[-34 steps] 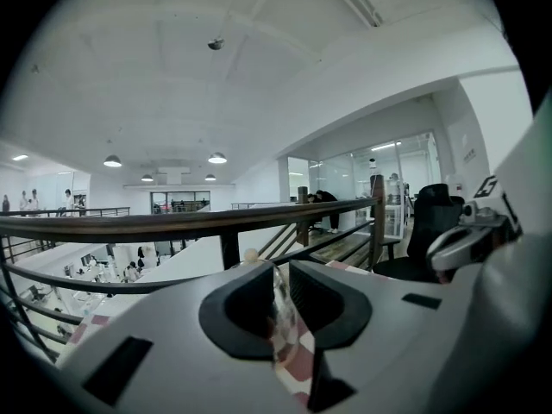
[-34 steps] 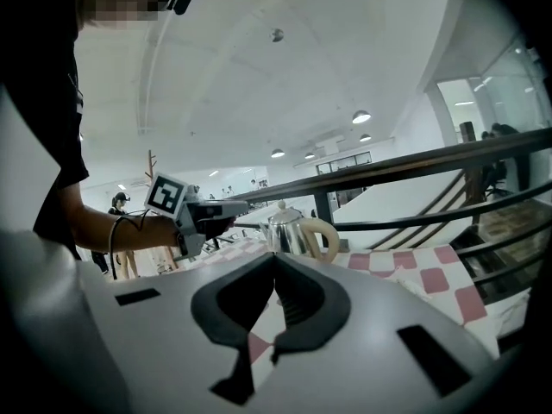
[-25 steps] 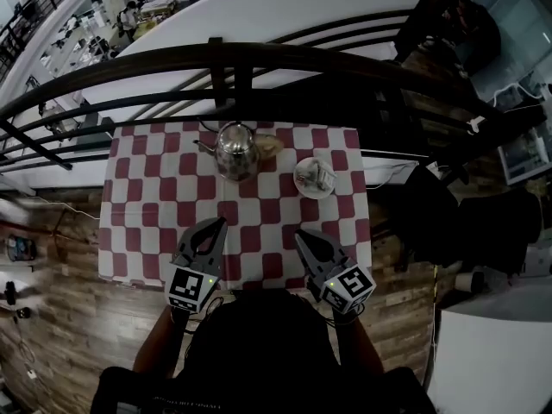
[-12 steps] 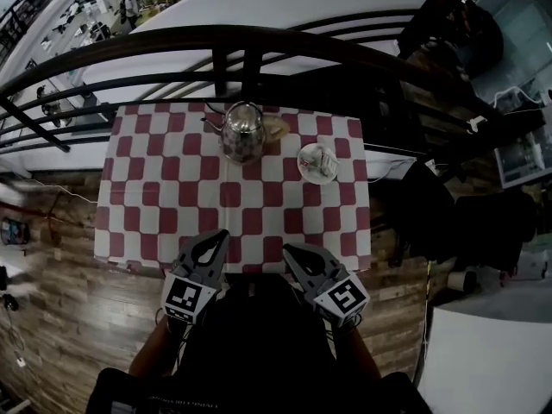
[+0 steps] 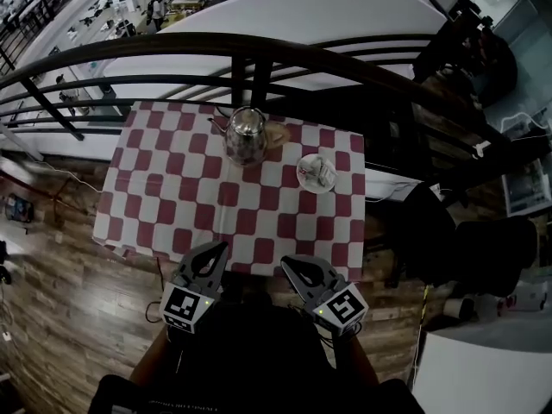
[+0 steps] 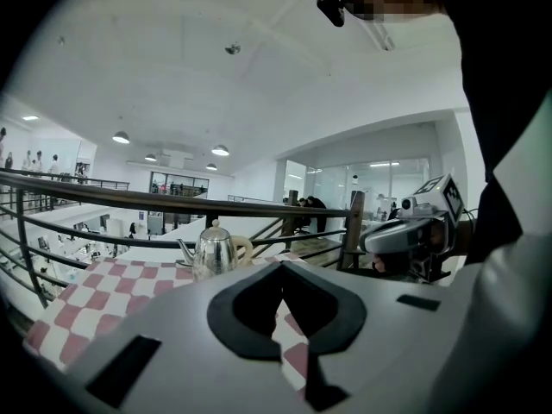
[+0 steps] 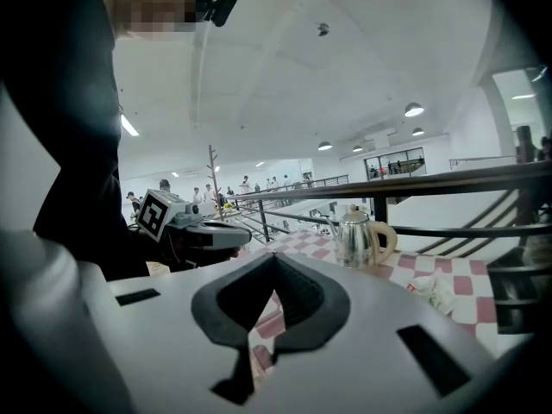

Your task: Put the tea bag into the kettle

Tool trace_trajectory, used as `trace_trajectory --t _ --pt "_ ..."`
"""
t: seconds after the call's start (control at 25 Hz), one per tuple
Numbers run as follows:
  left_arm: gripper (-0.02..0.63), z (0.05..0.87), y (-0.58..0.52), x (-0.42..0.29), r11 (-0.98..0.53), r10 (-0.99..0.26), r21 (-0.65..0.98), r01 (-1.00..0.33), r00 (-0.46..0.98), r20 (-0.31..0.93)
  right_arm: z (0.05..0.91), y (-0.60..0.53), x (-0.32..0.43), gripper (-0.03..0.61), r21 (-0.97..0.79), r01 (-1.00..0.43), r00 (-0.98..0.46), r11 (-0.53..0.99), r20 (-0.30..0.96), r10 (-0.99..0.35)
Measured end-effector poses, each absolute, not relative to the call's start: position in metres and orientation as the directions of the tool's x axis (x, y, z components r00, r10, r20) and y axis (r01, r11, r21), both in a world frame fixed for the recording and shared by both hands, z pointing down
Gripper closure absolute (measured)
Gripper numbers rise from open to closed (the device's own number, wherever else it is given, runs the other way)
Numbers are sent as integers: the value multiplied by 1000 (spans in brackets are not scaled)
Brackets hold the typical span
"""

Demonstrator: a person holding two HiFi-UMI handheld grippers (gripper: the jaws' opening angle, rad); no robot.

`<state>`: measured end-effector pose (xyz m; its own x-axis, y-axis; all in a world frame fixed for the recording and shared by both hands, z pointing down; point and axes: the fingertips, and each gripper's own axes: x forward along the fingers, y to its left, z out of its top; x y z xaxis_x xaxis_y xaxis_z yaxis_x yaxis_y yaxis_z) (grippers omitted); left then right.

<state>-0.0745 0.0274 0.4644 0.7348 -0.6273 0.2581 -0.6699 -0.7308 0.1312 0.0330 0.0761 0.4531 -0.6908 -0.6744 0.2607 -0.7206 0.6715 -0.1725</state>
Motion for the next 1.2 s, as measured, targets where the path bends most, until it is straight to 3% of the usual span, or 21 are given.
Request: trace_trajectory --t 0.52,1.2 --pt "607 474 94 -57 -686 -658 156 -711 697 285 475 125 51 566 -180 -724 -687 666 279 -672" --pt "607 471 104 -56 -687 -666 135 -715 692 278 466 136 50 566 -151 -714 -697 684 245 -674"
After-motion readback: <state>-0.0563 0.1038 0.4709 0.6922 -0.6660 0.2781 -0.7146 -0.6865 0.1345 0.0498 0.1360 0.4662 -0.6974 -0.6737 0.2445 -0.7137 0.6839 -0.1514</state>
